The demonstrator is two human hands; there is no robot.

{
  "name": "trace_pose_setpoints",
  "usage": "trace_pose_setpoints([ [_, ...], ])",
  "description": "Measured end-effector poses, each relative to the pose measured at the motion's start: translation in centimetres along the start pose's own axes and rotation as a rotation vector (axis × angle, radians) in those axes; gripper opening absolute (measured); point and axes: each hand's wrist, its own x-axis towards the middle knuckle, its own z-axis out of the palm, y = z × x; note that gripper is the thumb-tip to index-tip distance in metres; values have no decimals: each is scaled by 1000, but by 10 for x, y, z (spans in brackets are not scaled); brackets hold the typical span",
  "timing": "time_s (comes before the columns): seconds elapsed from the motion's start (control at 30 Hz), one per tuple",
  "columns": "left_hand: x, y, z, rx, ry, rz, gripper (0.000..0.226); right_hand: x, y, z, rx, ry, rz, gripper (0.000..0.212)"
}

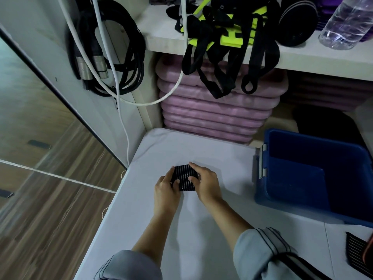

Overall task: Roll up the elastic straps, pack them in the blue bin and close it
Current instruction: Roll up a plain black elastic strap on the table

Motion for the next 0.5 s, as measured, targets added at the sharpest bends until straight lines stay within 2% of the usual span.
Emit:
trace_pose_setpoints([
  [0.27, 1, 1, 0, 13, 27, -8, 46, 2, 1, 2, -13, -27, -117, 46],
  [0.5, 10, 6, -4, 24, 7, -3, 48, -1, -2, -2, -14, -6, -144, 40],
])
